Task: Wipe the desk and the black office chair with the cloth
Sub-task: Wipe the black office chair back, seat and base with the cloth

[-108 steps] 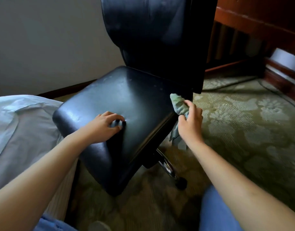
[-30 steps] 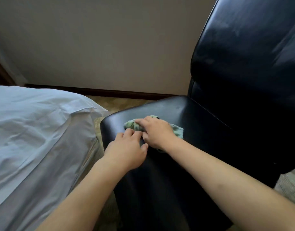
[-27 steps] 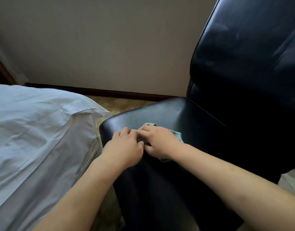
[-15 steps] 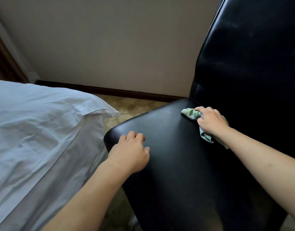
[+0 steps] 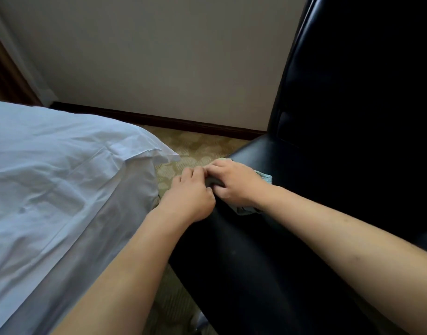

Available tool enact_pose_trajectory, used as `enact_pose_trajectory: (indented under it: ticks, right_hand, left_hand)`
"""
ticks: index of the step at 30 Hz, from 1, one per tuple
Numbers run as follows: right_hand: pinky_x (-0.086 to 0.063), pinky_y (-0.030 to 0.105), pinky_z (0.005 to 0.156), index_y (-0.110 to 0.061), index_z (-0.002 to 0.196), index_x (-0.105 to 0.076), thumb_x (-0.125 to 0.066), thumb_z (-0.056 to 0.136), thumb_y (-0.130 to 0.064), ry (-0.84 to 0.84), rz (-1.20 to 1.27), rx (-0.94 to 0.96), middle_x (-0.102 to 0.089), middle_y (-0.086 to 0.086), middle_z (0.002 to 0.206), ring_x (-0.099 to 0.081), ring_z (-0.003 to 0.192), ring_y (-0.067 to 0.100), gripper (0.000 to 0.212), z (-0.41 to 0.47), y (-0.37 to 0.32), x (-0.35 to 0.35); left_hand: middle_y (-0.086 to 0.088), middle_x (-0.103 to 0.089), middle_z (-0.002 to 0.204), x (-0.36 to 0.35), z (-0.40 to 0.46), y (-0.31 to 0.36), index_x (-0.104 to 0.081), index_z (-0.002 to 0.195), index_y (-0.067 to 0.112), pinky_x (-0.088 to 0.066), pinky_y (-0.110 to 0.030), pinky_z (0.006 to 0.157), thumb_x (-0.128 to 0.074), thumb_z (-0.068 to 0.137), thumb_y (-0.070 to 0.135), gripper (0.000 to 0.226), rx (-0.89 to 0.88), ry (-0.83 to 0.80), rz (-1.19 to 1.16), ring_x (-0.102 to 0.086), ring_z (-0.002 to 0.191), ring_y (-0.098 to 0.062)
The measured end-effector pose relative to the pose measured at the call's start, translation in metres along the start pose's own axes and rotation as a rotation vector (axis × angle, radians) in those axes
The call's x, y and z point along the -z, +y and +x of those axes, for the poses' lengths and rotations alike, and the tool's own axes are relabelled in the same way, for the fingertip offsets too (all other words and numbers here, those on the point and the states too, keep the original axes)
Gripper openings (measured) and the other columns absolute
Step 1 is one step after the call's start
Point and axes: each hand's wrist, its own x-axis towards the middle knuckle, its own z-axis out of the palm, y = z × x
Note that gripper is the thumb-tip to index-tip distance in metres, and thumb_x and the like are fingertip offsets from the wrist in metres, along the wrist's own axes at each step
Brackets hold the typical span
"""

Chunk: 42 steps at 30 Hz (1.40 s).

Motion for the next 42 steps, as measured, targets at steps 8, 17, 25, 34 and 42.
enact_pose_trajectory:
  ticks: [8,17,25,34,42]
  right_hand:
    - [-0.042,0.047,0.105,-0.041,0.144,-0.044,-0.046,0.092,-0.019,0.123,-0.142,-0.63,-0.05,0.011,0.14,-0.045,0.13,0.035,0.057,0.015,0.118,0.041]
    - [-0.034,0.048,0.109,-0.036,0.145,-0.043,-0.043,0.091,-0.011,0.134,-0.15,-0.735,-0.046,0.012,0.141,-0.041,0.134,0.036,0.06,0.022,0.113,0.038]
    - [-0.039,0.042,0.109,-0.043,0.143,-0.047,-0.049,0.086,-0.021,0.011,-0.098,-0.346,-0.053,-0.002,0.142,-0.045,0.135,0.026,0.061,0.001,0.003,0.016]
    - [-0.047,0.044,0.094,-0.036,0.141,-0.053,-0.048,0.079,-0.029,-0.068,-0.108,0.165,-0.058,0.0,0.124,-0.054,0.115,0.027,0.063,-0.121,-0.089,-0.007]
    - [-0.045,0.036,0.099,-0.041,0.133,-0.058,-0.06,0.082,-0.028,-0.09,-0.112,0.203,-0.054,-0.013,0.135,-0.052,0.123,0.015,0.052,-0.273,-0.056,0.025]
  left_hand:
    - [-0.005,-0.032,0.154,-0.009,0.014,0.0,-0.034,0.151,0.021,-0.03,-0.04,0.113,-0.039,0.1,0.032,0.052,-0.048,-0.083,0.008,-0.033,0.138,-0.032]
    - [-0.007,-0.036,0.155,-0.009,0.016,-0.011,-0.031,0.154,0.019,-0.032,-0.04,0.116,-0.042,0.096,0.021,0.059,-0.062,-0.09,-0.12,-0.037,0.141,-0.027]
    - [-0.008,-0.026,0.159,0.023,-0.004,-0.022,-0.026,0.156,0.021,-0.039,-0.046,0.111,-0.04,0.087,0.008,0.071,0.074,0.033,-0.22,-0.042,0.136,-0.032]
    - [-0.009,-0.024,0.16,0.015,-0.034,-0.001,-0.028,0.155,0.022,-0.033,-0.042,0.115,-0.038,0.091,0.011,0.066,0.084,-0.029,-0.127,-0.033,0.143,-0.031]
    - [-0.006,-0.023,0.161,-0.008,-0.061,0.037,-0.023,0.156,0.024,-0.038,-0.045,0.111,-0.038,0.097,0.023,0.061,-0.025,-0.078,0.005,-0.038,0.138,-0.034]
